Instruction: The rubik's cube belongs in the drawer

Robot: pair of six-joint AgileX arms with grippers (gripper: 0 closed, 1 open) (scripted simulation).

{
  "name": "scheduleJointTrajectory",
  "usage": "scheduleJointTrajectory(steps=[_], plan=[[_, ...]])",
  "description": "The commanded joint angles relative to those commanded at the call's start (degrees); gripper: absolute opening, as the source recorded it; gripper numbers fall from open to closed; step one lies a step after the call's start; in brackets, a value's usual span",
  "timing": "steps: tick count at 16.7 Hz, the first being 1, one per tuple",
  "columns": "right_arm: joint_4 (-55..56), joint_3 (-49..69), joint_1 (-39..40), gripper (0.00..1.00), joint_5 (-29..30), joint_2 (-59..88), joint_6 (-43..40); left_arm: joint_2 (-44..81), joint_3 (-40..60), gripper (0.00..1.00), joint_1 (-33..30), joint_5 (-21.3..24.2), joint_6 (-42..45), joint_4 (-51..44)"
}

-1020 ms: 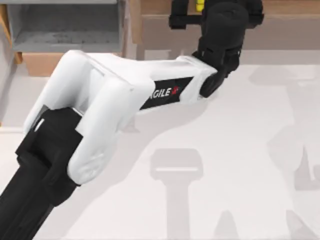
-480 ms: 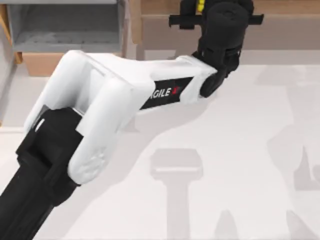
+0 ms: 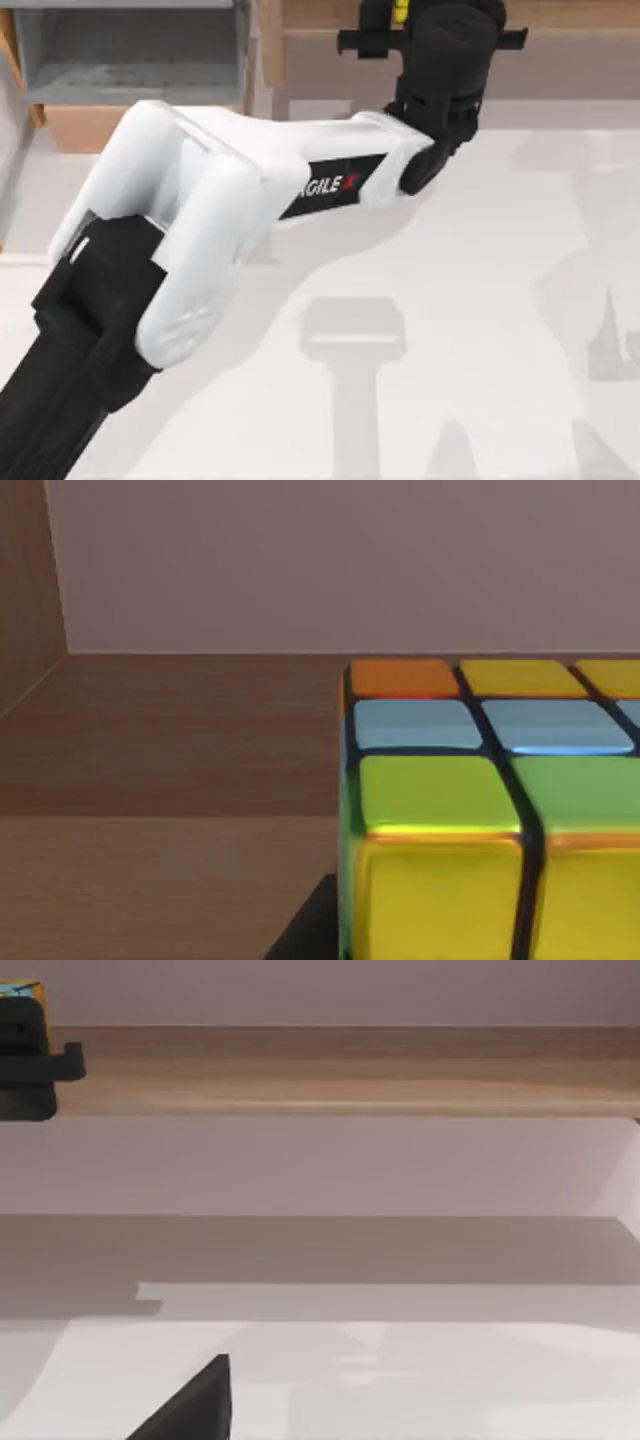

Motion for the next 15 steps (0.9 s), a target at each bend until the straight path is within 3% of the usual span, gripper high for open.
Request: scheduleJointTrajectory(steps=[8,15], plan=[[0.0,0.0,0.0,1.0,0.0,0.0,0.0,-0.22,0.01,0.0,-0.35,0.11,0.2,0.09],[0.0,0.0,0.0,1.0,0.0,0.0,0.0,-5.16,-2.56,0.0,-6.63,4.0,5.34,5.28]])
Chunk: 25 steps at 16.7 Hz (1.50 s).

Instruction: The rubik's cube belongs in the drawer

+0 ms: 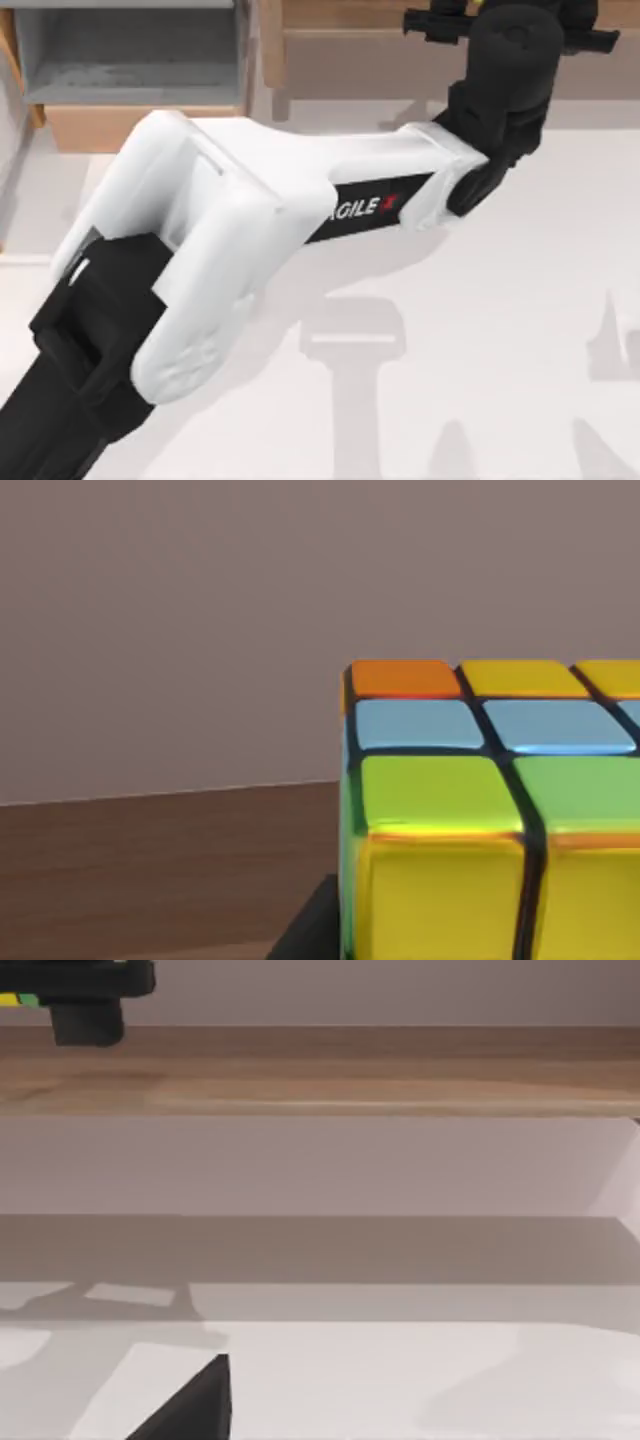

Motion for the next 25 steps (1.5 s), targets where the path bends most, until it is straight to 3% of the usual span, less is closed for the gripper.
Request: scheduleJointTrajectory(steps=[8,14,19,25], plan=[[0.0,0.0,0.0,1.0,0.0,0.0,0.0,-0.52,-3.34,0.0,4.82,-5.23,-4.92,-4.76],[0.0,0.0,0.0,1.0,0.0,0.0,0.0,-0.61,-3.09,0.0,4.71,-5.3,-4.88,-4.98],[0.0,0.0,0.0,1.0,0.0,0.0,0.0,-3.02,-0.54,0.0,2.04,-1.39,-1.55,-12.98],[0.0,0.0,0.0,1.0,0.0,0.0,0.0,-6.63,5.44,0.0,-1.57,7.53,5.62,-32.3]])
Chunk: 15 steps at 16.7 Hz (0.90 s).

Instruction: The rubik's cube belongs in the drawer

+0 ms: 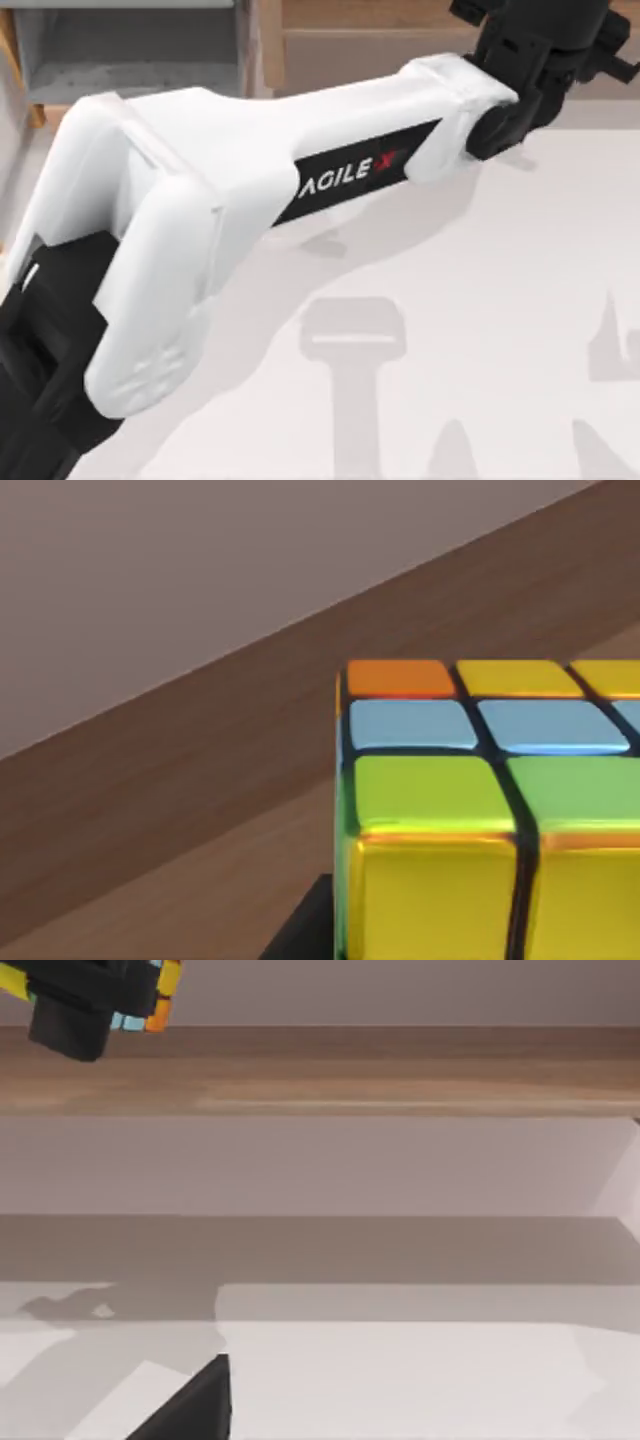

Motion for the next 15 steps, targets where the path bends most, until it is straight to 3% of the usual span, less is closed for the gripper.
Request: scheduleJointTrajectory(steps=[10,15], plan=[[0.0,0.0,0.0,1.0,0.0,0.0,0.0,-2.29,8.91,0.0,-5.17,16.94,10.95,-34.96],[0.0,0.0,0.0,1.0,0.0,0.0,0.0,-4.52,12.48,0.0,-1.92,22.53,13.1,-53.04]])
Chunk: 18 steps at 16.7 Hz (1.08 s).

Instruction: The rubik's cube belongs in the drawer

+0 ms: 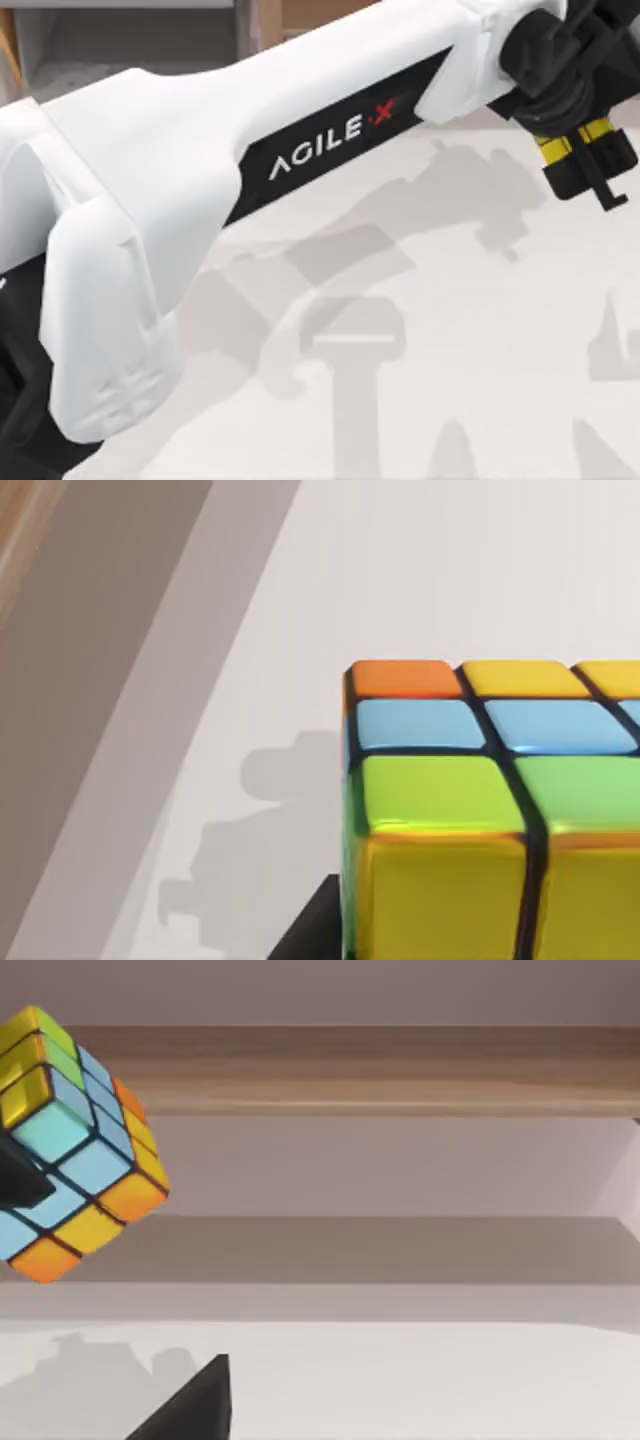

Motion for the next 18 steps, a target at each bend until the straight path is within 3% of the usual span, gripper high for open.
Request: scheduleJointTrajectory(steps=[5,11,15,18], plan=[[0.0,0.0,0.0,1.0,0.0,0.0,0.0,-1.76,5.72,0.0,12.78,2.57,-0.04,-19.71],[0.0,0.0,0.0,1.0,0.0,0.0,0.0,-0.28,15.48,0.0,38.42,3.35,-1.59,-40.79],[0.0,0.0,0.0,1.0,0.0,0.0,0.0,5.27,23.39,0.0,56.01,3.62,-2.61,-48.38],[0.0,0.0,0.0,1.0,0.0,0.0,0.0,12.59,28.32,0.0,65.45,4.07,-3.21,-50.15]])
